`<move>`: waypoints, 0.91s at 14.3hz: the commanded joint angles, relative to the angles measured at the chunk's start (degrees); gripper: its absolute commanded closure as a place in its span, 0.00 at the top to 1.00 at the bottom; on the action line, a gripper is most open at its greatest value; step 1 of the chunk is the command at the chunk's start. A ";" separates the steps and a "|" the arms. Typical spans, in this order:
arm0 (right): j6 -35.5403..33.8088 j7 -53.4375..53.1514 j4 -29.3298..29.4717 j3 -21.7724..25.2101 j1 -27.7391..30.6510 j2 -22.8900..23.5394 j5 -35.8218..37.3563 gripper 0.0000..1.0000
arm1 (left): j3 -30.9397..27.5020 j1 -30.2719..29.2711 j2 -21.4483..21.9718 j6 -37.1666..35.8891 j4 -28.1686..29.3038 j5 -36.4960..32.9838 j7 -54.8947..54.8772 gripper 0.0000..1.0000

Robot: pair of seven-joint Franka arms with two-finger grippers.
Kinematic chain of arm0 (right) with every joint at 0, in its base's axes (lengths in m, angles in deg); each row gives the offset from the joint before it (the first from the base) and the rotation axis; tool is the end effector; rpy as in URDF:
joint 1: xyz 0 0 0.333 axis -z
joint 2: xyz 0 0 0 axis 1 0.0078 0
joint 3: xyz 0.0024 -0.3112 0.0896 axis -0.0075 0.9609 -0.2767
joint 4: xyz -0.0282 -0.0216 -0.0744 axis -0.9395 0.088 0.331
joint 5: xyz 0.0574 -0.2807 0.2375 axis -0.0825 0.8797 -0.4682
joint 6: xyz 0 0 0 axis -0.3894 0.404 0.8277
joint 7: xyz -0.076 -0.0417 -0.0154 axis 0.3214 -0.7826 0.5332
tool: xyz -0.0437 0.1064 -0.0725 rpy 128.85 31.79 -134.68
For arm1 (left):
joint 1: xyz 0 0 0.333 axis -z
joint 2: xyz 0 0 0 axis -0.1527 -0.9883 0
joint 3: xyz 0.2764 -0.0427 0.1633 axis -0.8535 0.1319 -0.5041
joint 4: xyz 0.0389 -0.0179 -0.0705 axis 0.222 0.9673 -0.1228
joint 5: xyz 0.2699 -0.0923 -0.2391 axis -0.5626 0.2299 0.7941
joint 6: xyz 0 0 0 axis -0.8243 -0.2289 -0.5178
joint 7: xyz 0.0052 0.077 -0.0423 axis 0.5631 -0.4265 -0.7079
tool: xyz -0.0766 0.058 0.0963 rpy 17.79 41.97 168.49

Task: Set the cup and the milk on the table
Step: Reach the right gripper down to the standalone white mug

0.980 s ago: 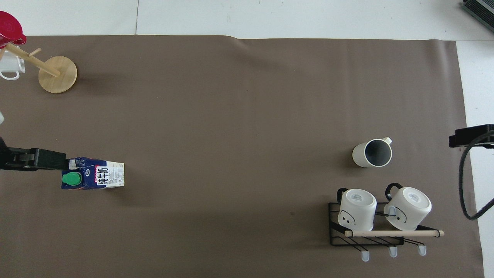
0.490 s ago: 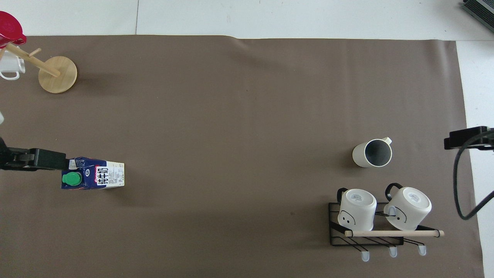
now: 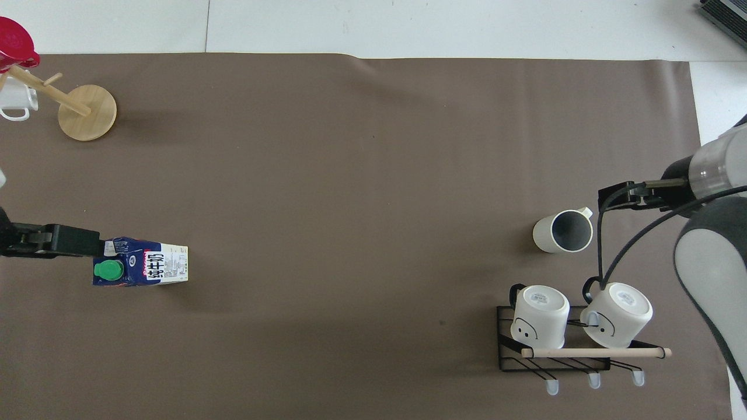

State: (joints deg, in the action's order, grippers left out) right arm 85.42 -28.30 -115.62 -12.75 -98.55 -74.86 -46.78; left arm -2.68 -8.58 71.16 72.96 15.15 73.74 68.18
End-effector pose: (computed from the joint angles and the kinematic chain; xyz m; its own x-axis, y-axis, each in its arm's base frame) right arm 0.5342 0.0130 0.5254 0.9997 0.0003 -0.0225 0.0006 -0.9999 0.0111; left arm 0.4550 -0.0593 0.6263 0.9973 -0.0622 -0.0395 -0.0605 -0.9972 0.0434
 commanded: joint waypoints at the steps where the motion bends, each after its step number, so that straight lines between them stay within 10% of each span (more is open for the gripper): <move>1: 5.61 2.24 -4.20 0.07 -1.20 1.79 -1.88 1.00 | 0.58 -1.17 -0.18 -1.43 -1.17 0.73 0.18 1.00; 13: 21.28 -0.04 -14.67 0.07 -2.35 7.33 -2.05 1.00 | 0.58 -1.08 -0.27 -1.43 -1.17 0.73 0.18 1.00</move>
State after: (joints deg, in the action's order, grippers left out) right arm 104.92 -28.19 -129.44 -12.63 -101.18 -68.05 -47.57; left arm -2.68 -8.58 71.16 72.96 15.15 73.74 68.18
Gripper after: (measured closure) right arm 0.000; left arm 0.000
